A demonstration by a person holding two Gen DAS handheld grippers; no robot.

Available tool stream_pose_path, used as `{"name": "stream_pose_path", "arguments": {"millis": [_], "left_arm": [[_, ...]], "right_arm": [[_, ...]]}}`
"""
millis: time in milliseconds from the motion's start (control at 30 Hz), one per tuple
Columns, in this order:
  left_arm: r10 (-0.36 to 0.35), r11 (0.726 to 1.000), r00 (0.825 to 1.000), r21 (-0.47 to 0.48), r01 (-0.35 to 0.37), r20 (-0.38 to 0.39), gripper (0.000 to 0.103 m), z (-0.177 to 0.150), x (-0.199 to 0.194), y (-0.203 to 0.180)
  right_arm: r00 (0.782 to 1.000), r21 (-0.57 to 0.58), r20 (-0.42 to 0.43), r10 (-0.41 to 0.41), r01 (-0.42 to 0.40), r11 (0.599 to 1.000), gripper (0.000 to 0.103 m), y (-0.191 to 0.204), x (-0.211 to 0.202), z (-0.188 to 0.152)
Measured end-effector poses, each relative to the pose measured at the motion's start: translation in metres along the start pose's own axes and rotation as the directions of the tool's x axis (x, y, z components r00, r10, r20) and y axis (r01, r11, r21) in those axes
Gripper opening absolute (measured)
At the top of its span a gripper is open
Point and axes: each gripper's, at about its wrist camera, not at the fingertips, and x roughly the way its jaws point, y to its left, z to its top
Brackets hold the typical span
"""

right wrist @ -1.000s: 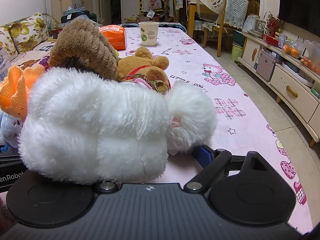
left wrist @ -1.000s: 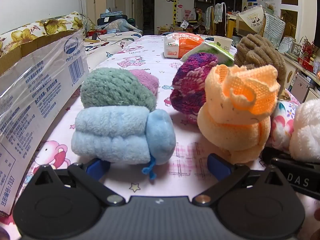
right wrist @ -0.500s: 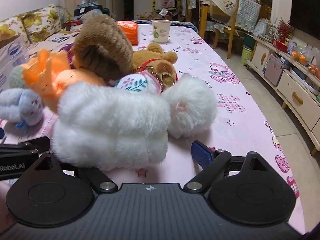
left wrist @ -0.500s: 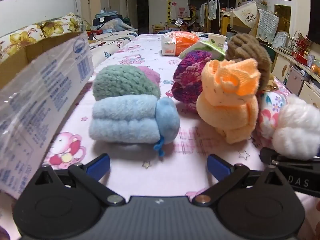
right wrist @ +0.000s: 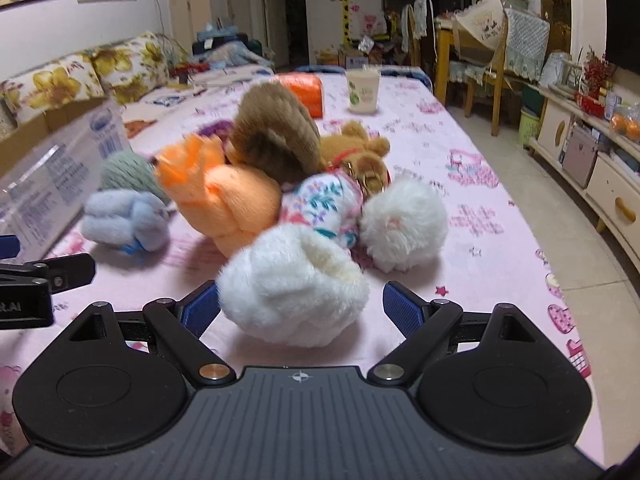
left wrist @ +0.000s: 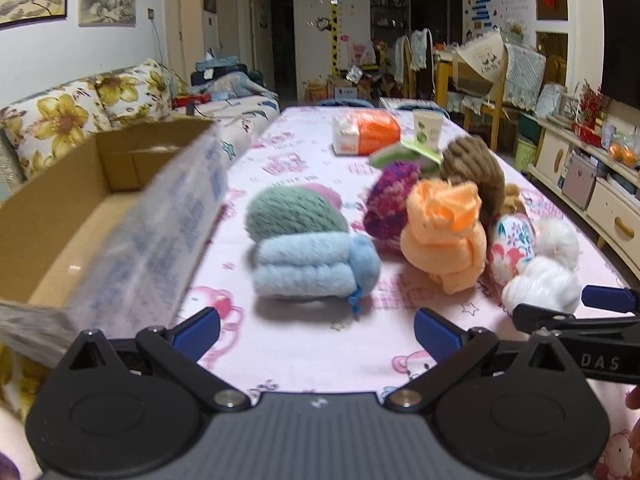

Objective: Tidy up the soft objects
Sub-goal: 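Move both tools toward the white fluffy items on the table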

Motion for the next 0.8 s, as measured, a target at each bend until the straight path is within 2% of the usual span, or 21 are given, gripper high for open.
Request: {"name": "stream_pose_path", "arguments": {"millis": [433, 800], "left_arm": [[0.073, 0.997, 0.994, -0.037, -0.071, 0.077, 0.102, 0.004, -0.045, 0.041], [0.14, 0.987, 0.981, -0.095, -0.128, 0.135, 0.102, 0.006, -0.076, 0.072]], "right_arm": [[0.994, -0.047, 0.095, 0.053, -0.048, 0.998, 0.103, 0.032, -0.021, 0.004], [0.982, -0.081, 0.161, 0.096, -0.084, 0.993, 0.103, 0.045, -0.048, -0.001]]}}
